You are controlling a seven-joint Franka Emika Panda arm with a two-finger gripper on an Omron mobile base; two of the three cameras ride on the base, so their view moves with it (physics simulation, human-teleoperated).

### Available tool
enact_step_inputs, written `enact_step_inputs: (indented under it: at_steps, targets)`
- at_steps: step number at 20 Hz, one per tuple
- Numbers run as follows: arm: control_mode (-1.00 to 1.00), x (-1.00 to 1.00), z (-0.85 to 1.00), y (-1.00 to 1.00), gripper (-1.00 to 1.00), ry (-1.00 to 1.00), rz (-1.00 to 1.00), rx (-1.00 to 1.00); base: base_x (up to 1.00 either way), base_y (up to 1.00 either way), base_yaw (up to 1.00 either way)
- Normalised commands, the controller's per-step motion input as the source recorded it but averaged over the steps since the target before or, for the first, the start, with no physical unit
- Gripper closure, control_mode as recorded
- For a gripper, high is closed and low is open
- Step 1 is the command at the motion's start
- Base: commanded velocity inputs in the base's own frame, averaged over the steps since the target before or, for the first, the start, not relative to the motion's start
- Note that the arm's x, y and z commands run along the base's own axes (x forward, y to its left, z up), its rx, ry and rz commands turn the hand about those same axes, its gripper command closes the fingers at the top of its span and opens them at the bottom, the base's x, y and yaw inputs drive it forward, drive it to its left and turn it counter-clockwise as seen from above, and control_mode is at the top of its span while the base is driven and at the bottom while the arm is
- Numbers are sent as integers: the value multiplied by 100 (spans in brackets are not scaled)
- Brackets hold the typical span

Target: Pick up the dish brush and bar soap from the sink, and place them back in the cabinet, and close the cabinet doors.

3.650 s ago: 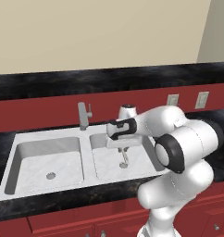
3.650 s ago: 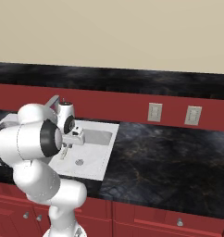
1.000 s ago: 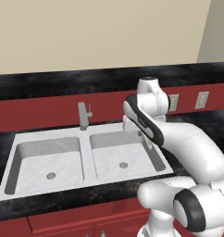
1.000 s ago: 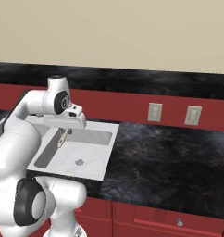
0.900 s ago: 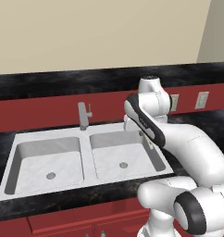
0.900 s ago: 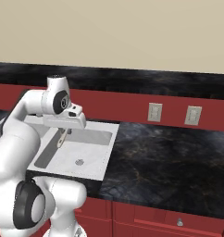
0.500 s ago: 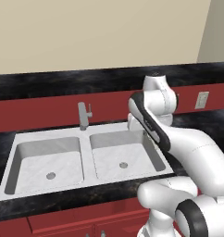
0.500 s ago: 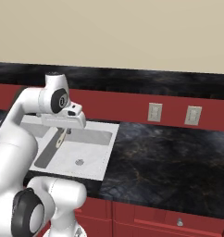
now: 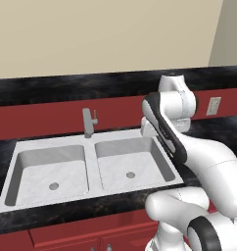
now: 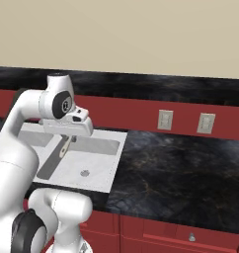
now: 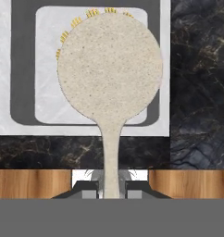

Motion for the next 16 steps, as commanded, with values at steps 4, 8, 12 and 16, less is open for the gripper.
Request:
enact_step_inputs:
  at_steps: [4, 8, 12, 16]
  targets:
    - [-100, -13, 9, -15, 100, 0, 0, 0, 0, 0, 0]
    - [-100, -10, 10, -9, 100, 0, 0, 0, 0, 0, 0]
    - [-100, -4, 10, -2, 100, 0, 0, 0, 0, 0, 0]
    - [-100, -6, 9, 0, 100, 0, 0, 0, 0, 0, 0]
